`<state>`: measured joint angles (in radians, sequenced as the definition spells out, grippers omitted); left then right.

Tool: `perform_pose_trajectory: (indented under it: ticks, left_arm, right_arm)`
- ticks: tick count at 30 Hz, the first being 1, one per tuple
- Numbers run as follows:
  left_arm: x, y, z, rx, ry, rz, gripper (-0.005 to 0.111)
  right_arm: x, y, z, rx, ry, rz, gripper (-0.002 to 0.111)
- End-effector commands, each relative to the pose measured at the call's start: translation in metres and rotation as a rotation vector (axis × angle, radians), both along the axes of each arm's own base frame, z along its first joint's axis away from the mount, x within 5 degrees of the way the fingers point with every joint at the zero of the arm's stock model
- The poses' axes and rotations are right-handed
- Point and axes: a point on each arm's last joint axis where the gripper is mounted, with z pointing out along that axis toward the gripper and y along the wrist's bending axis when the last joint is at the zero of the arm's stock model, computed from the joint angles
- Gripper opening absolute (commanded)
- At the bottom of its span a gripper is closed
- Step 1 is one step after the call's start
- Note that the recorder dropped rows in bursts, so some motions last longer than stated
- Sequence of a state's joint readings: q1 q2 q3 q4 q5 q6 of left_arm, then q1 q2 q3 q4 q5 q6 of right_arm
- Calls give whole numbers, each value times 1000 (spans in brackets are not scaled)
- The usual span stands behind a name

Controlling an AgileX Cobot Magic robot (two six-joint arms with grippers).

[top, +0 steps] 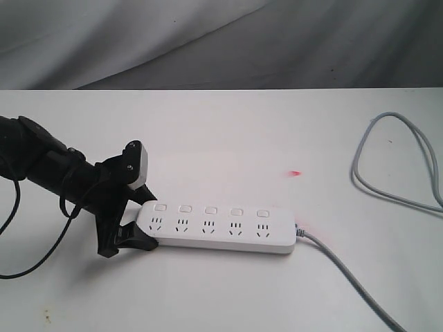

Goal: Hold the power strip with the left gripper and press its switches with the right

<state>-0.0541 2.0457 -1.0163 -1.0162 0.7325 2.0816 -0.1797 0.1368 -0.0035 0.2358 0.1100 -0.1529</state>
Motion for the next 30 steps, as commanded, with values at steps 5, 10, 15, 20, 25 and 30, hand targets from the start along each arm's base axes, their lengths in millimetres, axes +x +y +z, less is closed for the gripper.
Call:
perform_pose_trajectory:
  ticks: [5,10,15,20,25,30]
  left_arm:
    - [0,-1,-2,2,6,-2,51]
    - [0,-1,-2,1,13,6,51]
    - [4,-1,-1,-26,35,115,87]
    - [4,-2,2,-42,76,175,96]
    - [2,-3,43,-76,-6,167,96]
    - [-12,-1,112,-89,-143,185,96]
  right_arm:
    - [0,-1,-1,-3,6,-8,0]
    - [0,-1,-1,-3,6,-8,0]
    - [0,-1,-1,-3,6,-8,0]
    - [0,-1,-1,-3,6,-8,0]
    - [0,-1,-1,-3,6,-8,0]
    - [0,-1,-1,-3,6,-8,0]
